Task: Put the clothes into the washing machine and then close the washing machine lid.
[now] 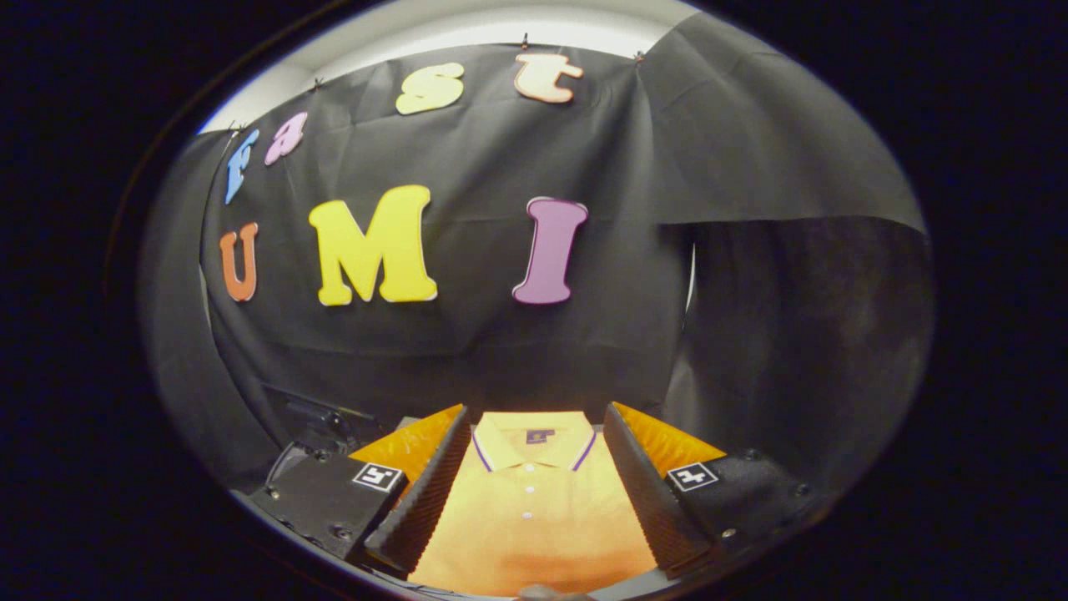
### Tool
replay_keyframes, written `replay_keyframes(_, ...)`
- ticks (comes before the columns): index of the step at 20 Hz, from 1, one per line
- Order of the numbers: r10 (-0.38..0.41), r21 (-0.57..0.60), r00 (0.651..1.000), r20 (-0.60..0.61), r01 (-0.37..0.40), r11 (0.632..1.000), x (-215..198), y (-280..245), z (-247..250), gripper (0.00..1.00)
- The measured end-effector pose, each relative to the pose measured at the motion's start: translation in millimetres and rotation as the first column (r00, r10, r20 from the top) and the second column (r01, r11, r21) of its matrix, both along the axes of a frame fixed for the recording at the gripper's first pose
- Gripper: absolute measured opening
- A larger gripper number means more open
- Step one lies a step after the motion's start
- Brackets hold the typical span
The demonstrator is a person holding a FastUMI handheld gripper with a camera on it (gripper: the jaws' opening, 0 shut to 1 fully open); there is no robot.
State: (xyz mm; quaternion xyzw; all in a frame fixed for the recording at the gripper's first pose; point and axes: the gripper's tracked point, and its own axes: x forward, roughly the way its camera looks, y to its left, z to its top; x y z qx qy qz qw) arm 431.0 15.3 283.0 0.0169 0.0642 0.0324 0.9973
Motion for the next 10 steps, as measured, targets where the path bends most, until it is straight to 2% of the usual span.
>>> replay_keyframes(3,0.034,0.002,0.993,-0.111,-0.034,0.999,27.6,9.8,-30.4,1.0)
replay_keyframes(5,0.036,0.027,0.981,-0.188,-0.031,0.999,42.6,10.4,-53.4,1.0)
replay_keyframes(10,0.034,0.059,0.928,-0.37,-0.013,0.998,57.5,14.2,-107.1,1.0)
